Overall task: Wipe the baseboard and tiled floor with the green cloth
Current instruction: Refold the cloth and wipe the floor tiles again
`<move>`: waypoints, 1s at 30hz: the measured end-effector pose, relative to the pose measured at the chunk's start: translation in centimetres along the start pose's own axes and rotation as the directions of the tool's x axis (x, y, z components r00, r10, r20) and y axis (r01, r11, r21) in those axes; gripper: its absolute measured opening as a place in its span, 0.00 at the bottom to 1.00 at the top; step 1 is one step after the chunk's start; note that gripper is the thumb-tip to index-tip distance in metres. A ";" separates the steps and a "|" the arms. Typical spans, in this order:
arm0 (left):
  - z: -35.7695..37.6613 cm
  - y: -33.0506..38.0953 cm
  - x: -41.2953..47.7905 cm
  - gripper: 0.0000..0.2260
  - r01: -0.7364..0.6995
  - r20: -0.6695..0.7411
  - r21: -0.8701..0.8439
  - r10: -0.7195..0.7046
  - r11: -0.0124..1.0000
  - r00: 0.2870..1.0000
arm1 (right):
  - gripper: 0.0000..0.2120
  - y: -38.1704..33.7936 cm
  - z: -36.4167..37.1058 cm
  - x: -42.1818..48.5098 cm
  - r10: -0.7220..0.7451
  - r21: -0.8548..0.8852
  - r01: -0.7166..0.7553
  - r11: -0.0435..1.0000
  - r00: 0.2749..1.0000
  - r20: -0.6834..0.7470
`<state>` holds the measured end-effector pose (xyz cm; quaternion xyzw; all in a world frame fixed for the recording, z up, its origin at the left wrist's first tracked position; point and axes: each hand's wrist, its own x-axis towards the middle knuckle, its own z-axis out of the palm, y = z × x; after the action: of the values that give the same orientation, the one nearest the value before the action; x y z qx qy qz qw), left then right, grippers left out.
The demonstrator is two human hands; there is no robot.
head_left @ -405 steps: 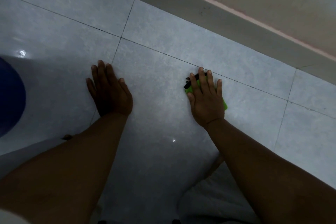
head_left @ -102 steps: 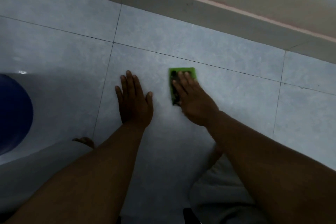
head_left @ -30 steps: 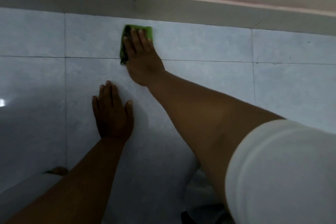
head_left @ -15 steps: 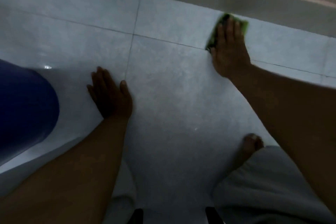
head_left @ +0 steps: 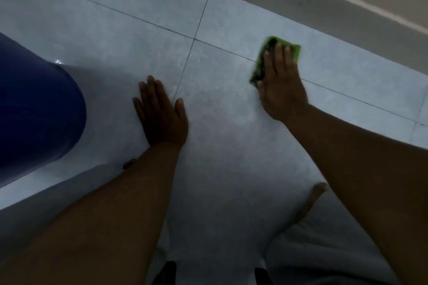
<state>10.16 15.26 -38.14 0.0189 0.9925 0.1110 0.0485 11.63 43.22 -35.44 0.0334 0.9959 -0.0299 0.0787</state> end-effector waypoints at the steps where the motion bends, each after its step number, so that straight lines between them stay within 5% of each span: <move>1: 0.0 0.0 0.1 0.30 0.003 0.006 -0.008 -0.003 1.000 1.000 | 0.32 -2.2 0.2 2.0 0.001 0.023 0.000 1.000 1.000 -0.016; 6: -0.9 -2.1 0.4 0.30 0.041 0.006 -0.036 -0.041 0.998 0.999 | 0.30 -12.1 1.6 1.6 -0.336 0.133 0.344 0.929 0.938 -0.078; 10: -1.4 -4.9 0.2 0.31 0.077 0.040 -0.006 -0.076 0.997 0.996 | 0.30 -7.0 1.3 -3.7 -0.633 0.120 0.625 0.772 0.772 0.054; 14: -1.2 -4.7 0.0 0.30 0.068 0.032 0.018 -0.069 0.998 0.997 | 0.30 -1.7 -0.5 2.4 -0.306 0.053 0.305 0.951 0.952 0.016; 18: -1.4 -4.5 0.2 0.30 0.075 0.021 0.015 -0.076 0.997 0.997 | 0.32 -9.3 -0.5 10.8 -0.193 0.045 0.193 0.980 0.981 0.006; 22: -1.3 -4.6 0.0 0.30 0.066 -0.001 0.025 -0.066 0.997 0.998 | 0.32 -16.4 0.5 8.8 -0.495 0.060 0.492 0.868 0.868 0.048; 25: -1.2 -4.6 0.0 0.30 0.071 0.001 0.028 -0.071 0.997 0.997 | 0.31 -12.2 -0.3 6.8 -0.693 0.063 0.691 0.721 0.716 0.082; 26: -1.2 -4.6 0.0 0.30 0.074 0.003 0.033 -0.074 0.997 0.997 | 0.31 -10.2 -0.5 7.3 -0.690 0.057 0.688 0.724 0.720 0.078; 30: -1.1 -4.5 0.1 0.30 0.082 0.001 0.031 -0.082 0.996 0.997 | 0.33 -6.8 -1.6 14.0 -0.361 -0.021 0.364 0.931 0.928 0.089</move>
<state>9.85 10.63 -38.04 -0.0209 0.9939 0.0936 0.0538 -2.89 37.38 -35.74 -0.1540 0.9811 -0.0270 0.1138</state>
